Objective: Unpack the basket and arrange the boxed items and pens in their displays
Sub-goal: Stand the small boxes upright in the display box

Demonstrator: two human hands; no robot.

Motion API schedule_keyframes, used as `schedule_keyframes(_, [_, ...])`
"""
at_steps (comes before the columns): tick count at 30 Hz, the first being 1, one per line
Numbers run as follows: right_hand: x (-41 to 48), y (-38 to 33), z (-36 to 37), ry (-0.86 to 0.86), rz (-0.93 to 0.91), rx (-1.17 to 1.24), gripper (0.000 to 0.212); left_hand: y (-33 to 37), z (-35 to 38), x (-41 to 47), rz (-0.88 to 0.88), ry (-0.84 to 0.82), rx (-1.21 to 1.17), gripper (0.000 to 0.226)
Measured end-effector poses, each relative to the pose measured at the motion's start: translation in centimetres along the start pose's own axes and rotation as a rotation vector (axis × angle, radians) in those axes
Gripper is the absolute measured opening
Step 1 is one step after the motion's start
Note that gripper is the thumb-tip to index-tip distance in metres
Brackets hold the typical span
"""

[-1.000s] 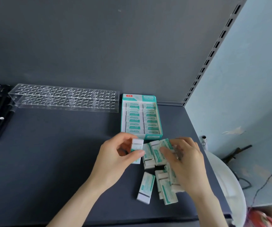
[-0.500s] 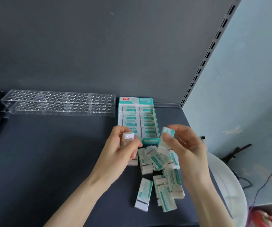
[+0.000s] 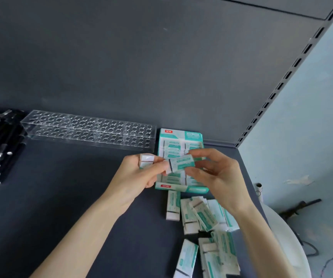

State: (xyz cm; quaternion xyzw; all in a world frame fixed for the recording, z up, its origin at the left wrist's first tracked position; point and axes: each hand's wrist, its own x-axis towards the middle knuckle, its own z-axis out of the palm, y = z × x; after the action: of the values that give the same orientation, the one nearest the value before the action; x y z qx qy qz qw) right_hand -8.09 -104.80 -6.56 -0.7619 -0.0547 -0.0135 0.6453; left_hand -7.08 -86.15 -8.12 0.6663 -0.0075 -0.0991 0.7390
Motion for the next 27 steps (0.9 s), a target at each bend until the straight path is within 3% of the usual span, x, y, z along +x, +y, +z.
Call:
schedule_keyframes(4, [3.7,0.9,-0.1,0.100,-0.025,-0.304,0.026,-0.8,-0.4,1.4,-0.021,0.244,-0.130,0.013])
schedule_keyframes(7, [5.3,2.0,0.6,0.090,-0.002,-0.381,0.028,-1.6,-0.5,1.5,-0.014,0.356,-0.213,0.011])
schedule_keyframes(18, [5.6,3.8,1.6,0.055,-0.243,-0.723,0.003,-2.2,-0.7,1.3,0.177,0.400,-0.105,0.017])
schedule_keyframes(27, [5.7,3.9,1.6,0.018,-0.189,-0.809,0.014,-2.1,-0.8,1.3,0.169,0.420,-0.193,0.019])
